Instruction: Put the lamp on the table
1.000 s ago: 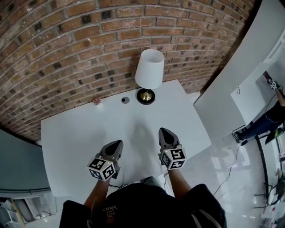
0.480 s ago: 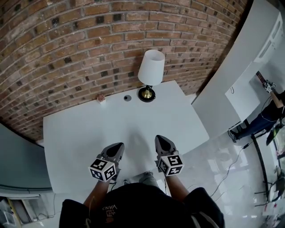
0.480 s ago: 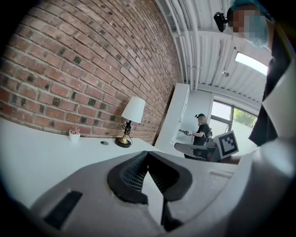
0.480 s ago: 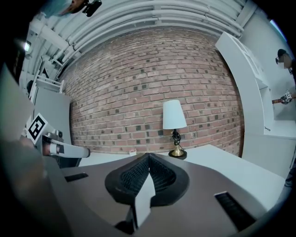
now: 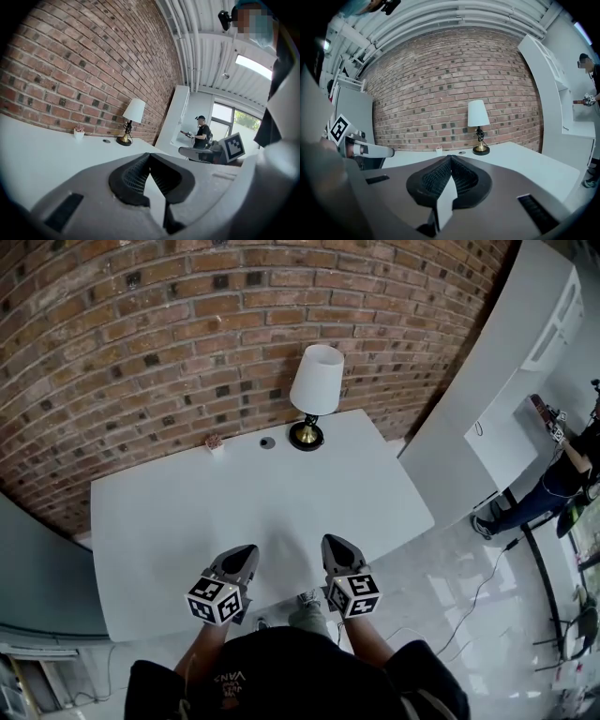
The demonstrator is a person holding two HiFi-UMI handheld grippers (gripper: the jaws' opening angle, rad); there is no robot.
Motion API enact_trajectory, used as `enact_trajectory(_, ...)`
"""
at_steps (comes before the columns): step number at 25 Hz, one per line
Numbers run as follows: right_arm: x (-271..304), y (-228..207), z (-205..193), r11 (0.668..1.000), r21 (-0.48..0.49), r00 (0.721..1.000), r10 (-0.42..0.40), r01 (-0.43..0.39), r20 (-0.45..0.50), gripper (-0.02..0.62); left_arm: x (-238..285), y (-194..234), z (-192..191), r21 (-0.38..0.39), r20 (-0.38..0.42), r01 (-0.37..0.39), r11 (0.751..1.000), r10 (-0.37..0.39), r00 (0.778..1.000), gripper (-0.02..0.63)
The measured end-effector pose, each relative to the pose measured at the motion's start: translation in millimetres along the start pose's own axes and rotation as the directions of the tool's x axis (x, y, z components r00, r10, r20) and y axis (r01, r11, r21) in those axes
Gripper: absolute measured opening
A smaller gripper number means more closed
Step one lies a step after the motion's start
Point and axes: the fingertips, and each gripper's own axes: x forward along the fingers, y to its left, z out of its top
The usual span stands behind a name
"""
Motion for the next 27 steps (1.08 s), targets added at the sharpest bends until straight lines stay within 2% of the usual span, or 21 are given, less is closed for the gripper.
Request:
enact_trajectory(10, -14.2, 8.0, -2.0, 1.0, -0.017, 1.0, -0.023, 0.022, -0.012, -0.002, -8.6, -8.2, -2.9, -0.009, 0.012, 0.013, 1.0, -0.013, 1.0, 0.002)
enact_trajectory(27, -3.0, -3.1, -0.5, 1.0, -0.026, 1.0, -0.009, 0.009, -0.017, -0.002, 13.6, -4.4, -3.0, -0.025, 0.006, 0.029, 0.999, -0.029, 1.0, 0.002)
